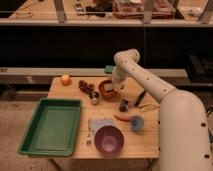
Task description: Wipe red bowl with eraser
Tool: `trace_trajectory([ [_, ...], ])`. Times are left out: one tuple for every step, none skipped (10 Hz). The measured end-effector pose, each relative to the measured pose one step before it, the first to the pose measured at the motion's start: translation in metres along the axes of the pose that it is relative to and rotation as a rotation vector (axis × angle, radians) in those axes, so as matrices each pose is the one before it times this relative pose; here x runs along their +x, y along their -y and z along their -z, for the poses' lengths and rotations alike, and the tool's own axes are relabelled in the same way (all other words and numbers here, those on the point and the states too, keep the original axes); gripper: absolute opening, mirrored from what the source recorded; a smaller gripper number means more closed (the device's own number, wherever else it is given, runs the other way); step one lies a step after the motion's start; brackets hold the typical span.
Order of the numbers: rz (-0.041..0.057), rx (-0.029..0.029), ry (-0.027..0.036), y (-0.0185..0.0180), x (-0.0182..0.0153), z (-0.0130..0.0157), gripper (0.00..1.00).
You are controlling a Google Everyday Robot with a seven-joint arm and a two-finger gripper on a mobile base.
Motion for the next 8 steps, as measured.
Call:
trace_trajectory([
  [0.00293,0.00145,0.00395,0.01027,-0.00249,-0.00310,0.00],
  [-0.00026,-0.00005,-0.00071,0.00976,-0.00050,-0.00403,0.00],
  [0.00613,-0.00014,0.00259,0.00917,-0.00547,-0.00468,0.00],
  [0.00494,-0.00082,0.00607,0.00487,-0.00689,-0.00321,0.00],
  [0.00474,-0.00595,0.00206,0.00479,-0.00441,-0.00617,0.00],
  [0.00397,-0.00536,0.00557,0.00248,-0.00391,-0.00400,0.00],
  [0.00686,-0.00389,0.00530,0.00258,-0.00566,-0.00360,0.00],
  [0.02751,-0.00475,0.01138,0.00283,-0.01486,-0.00313,0.00],
])
